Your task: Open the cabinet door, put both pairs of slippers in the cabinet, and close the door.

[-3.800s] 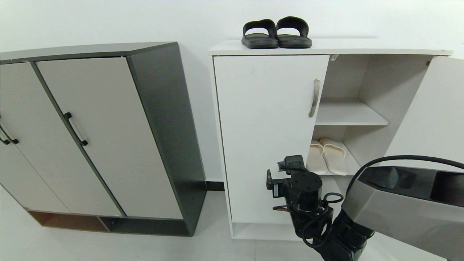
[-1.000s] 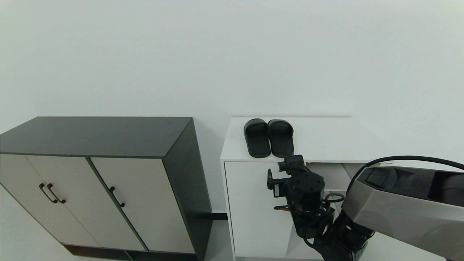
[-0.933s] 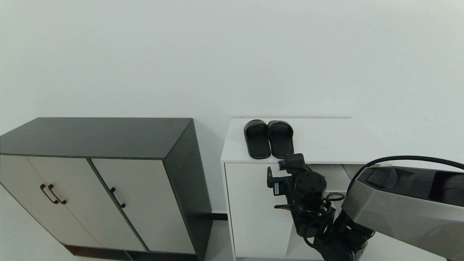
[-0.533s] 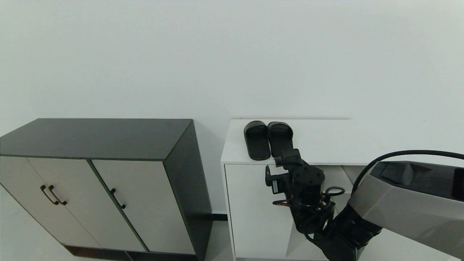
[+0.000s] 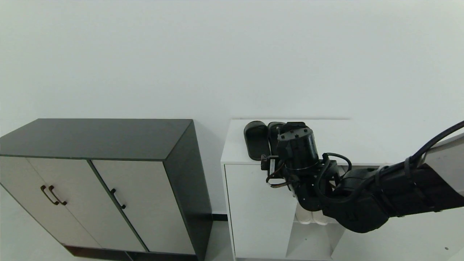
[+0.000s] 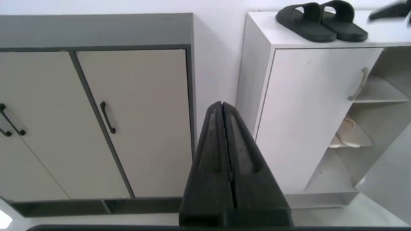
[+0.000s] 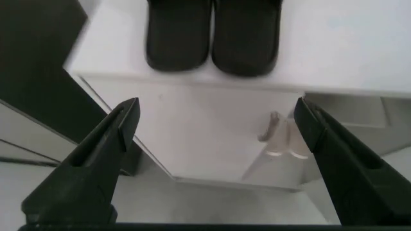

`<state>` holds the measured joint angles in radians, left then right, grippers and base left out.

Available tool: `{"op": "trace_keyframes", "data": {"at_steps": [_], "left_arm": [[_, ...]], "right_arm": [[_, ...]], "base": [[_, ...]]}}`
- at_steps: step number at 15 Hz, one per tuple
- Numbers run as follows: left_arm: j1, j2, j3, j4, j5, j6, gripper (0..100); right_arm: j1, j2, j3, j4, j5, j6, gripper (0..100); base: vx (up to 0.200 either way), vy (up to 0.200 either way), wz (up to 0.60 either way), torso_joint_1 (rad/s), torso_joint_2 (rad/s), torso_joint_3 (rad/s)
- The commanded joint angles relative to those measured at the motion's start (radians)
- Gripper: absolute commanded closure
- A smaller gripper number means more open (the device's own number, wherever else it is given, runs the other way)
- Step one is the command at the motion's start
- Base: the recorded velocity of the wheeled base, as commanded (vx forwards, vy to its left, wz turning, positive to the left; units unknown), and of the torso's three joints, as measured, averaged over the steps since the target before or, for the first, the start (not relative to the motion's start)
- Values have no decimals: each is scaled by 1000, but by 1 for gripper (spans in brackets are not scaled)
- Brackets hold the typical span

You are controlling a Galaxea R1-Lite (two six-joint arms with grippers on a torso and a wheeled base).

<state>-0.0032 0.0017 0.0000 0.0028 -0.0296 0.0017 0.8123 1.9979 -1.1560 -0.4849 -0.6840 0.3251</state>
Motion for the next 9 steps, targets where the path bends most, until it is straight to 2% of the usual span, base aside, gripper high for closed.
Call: {"op": "trace_keyframes", "data": {"at_steps": [1,9], "left_arm": [[0,1,0,0,0,-2,100],[0,1,0,0,0,-3,100]], "right_arm": [[2,-5,-25,3,0,5,0],[-9,36,-25,-11,-5,12,0]], "base": [[0,0,0,0,0,0],[200,0,0,5,1,2]]}}
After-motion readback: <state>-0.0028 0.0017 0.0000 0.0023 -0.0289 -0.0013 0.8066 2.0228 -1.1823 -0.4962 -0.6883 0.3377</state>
